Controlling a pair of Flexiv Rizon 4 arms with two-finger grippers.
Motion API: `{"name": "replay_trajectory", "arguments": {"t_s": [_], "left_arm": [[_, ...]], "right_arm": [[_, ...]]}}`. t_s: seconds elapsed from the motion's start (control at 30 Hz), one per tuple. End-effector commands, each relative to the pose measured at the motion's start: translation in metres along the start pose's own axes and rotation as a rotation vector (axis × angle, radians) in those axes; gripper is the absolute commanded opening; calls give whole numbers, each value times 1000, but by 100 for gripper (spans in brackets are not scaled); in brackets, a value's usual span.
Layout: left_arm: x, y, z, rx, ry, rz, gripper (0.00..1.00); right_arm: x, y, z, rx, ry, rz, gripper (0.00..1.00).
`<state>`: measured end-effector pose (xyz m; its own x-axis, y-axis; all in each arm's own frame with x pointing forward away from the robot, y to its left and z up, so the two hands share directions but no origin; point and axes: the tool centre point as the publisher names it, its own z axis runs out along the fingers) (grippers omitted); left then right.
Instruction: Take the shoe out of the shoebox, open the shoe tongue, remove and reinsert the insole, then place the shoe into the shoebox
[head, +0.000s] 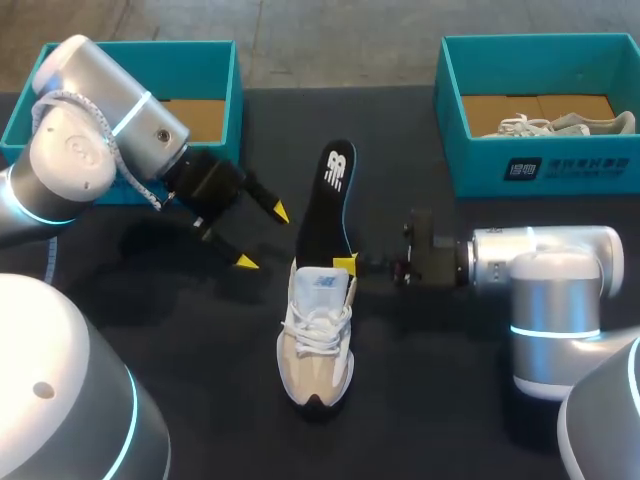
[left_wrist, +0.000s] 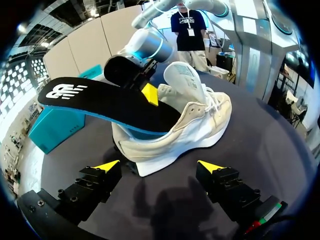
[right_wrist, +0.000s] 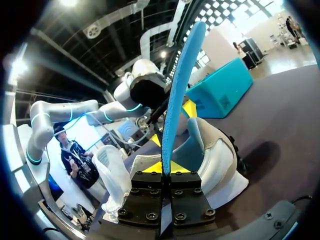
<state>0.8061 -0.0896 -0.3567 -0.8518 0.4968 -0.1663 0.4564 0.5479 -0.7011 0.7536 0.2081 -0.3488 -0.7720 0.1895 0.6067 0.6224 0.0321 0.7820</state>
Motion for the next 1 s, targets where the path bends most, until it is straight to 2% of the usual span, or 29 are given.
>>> {"name": "replay_trajectory", "arguments": {"t_s": [0.03,0.5,1.0], "left_arm": [[0,0,0,-4,1,0,100],[0,0,0,-4,1,0,100],[0,0,0,-4,1,0,100]], "right_arm": [[-4,-1,1,22,11,5,0],[-1,-7,2,35,33,3,0],[4,2,5,23,36,-16,0]]}}
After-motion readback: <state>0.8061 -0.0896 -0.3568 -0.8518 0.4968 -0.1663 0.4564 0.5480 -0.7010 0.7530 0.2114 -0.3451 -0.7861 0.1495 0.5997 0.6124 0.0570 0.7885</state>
